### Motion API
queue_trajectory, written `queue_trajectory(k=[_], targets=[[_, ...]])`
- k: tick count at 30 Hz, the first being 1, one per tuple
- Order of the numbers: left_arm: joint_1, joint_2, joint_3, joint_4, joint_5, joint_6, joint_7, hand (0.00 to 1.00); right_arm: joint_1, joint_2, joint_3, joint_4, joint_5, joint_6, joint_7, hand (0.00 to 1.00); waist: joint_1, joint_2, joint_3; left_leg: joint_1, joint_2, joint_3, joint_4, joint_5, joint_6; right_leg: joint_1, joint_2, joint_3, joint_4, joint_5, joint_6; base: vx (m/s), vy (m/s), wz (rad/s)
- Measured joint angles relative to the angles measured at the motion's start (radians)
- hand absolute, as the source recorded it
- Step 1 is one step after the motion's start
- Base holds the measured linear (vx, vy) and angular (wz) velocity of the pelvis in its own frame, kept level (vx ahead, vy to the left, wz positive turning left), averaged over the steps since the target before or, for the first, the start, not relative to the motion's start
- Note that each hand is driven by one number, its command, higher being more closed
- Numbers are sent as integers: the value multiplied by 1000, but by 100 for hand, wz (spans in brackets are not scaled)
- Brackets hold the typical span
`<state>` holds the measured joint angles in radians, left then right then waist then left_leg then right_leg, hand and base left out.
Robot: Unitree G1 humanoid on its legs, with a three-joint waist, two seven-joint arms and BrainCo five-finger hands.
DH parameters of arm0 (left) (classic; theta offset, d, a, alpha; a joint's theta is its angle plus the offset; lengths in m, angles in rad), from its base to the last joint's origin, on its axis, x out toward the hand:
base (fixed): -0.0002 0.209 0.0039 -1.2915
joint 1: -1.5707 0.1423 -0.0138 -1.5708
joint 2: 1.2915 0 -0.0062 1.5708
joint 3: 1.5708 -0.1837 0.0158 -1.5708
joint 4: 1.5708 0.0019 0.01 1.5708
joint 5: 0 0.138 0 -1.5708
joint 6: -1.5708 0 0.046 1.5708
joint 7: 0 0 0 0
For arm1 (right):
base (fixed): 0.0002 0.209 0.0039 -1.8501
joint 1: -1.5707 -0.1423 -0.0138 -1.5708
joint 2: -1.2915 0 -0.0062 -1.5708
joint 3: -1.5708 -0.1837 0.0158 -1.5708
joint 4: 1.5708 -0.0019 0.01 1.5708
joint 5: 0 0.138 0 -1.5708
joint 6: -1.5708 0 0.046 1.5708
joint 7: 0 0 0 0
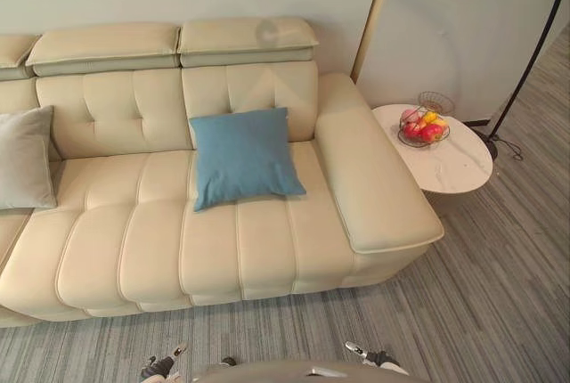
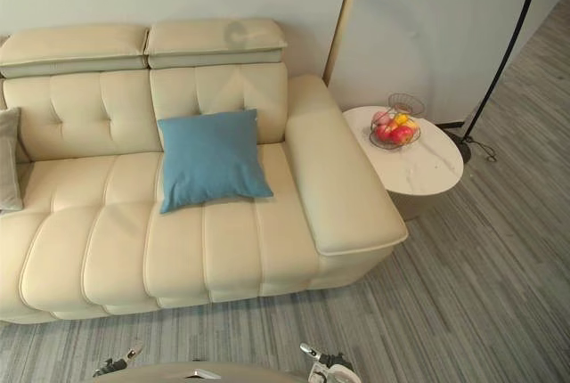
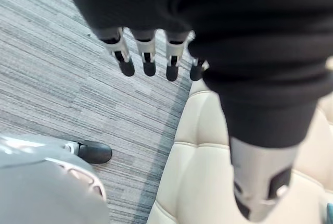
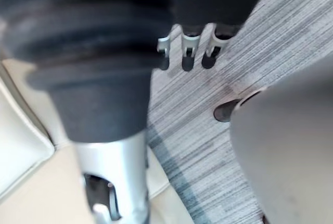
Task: Pick up cushions and gather them together orderly.
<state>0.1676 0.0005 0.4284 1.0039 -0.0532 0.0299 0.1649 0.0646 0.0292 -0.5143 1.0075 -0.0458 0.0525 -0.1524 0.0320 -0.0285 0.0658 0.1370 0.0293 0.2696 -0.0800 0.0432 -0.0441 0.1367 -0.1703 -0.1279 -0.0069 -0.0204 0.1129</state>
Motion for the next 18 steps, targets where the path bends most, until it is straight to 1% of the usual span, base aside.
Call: queue_trajectory(k=[5, 6, 8, 9, 18], targets=[[-7, 4, 0, 10, 3, 7, -6, 0, -10, -2, 1, 17, 0, 2, 0, 0, 3, 0, 0, 5, 0, -4, -6, -4, -1, 4, 0, 1, -2, -4, -6, -48, -13, -1], [-8, 4, -1, 10, 15, 7, -6, 0, -12, -4, 1, 22, 0, 3, 0, 0, 3, 0, 0, 6, 0, -7, -6, -4, -1, 4, 0, 1, -1, -8, -12, -64, -5, 1], [-9, 5, -2, 10, 19, 7, -6, 0, -16, -6, 1, 30, 0, 4, 0, 0, 3, -1, 0, 6, -1, -10, -7, -4, 0, 5, 0, 2, 0, -8, -12, -67, -3, 2], [-14, 30, -38, 39, 19, 9, -6, 0, -28, -14, -2, 44, 0, 17, 0, 0, 4, -7, -5, 6, -3, -22, -6, -2, 1, 11, 0, 2, -11, -3, -5, -33, -1, 1], [-14, 30, -38, 39, 19, 9, -6, 0, -28, -14, -2, 44, 0, 17, 0, 0, 4, -7, -5, 6, -3, -22, -6, -2, 1, 11, 0, 2, -11, -3, -5, 0, 0, 0]])
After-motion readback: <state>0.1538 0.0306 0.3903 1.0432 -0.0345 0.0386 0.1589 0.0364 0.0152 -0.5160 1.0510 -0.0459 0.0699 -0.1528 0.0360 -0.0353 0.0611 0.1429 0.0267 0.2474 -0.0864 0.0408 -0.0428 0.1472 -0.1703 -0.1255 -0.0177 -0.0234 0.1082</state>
